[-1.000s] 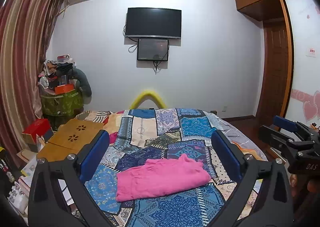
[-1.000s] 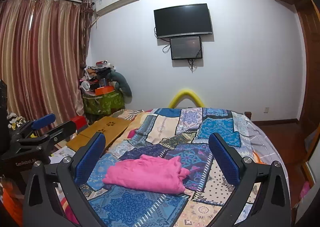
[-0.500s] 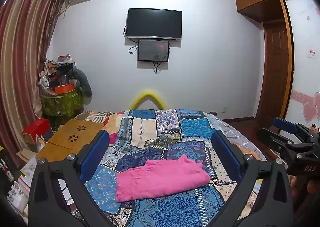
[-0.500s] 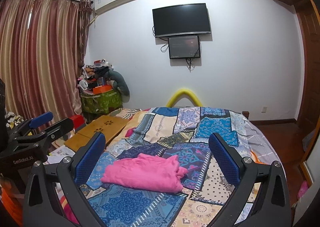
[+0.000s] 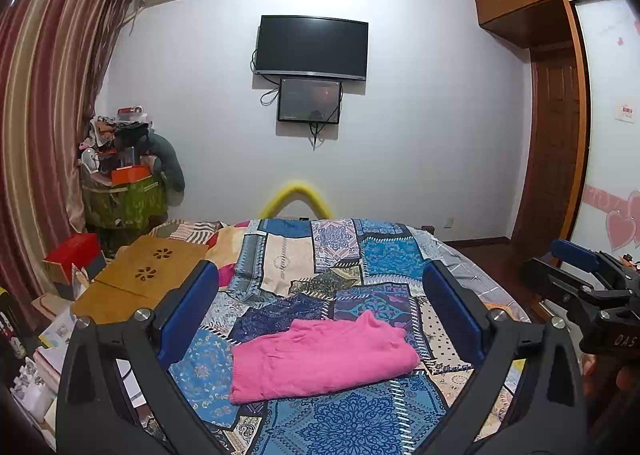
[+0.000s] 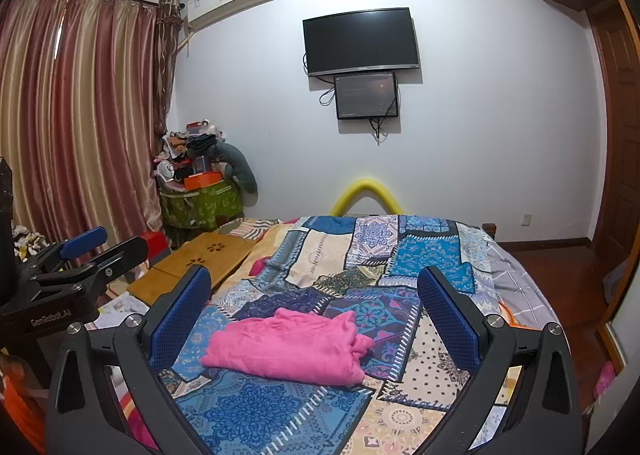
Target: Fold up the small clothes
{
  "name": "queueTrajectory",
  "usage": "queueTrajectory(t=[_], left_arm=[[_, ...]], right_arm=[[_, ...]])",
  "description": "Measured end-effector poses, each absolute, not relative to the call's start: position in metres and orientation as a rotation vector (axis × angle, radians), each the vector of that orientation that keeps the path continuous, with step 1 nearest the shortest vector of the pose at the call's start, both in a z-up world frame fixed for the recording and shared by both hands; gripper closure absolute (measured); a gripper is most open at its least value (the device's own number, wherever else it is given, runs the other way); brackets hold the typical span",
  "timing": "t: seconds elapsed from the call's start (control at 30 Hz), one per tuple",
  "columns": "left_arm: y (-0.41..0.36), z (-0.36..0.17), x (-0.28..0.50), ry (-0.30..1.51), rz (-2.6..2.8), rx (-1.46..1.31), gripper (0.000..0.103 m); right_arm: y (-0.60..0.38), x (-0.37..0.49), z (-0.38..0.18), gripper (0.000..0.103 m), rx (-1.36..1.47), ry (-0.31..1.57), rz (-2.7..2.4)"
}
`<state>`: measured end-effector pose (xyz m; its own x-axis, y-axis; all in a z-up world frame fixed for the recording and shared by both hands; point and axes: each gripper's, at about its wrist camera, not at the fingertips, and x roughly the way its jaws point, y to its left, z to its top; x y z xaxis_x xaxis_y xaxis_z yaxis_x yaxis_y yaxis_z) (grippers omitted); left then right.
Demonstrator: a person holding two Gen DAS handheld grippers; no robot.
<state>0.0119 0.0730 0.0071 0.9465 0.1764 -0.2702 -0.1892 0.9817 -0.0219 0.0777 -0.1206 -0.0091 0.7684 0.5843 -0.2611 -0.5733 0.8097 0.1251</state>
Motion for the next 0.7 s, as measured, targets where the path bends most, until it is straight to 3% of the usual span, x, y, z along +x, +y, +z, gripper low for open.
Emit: queueTrajectory(t=[0.7], left_arm=[[0.0661, 0.0057, 0.0144, 0.291, 0.145, -0.031, 0.0]], right_arm=[[-0.122, 0.0754, -0.0092, 0.0, 0.046, 0.292, 0.621]])
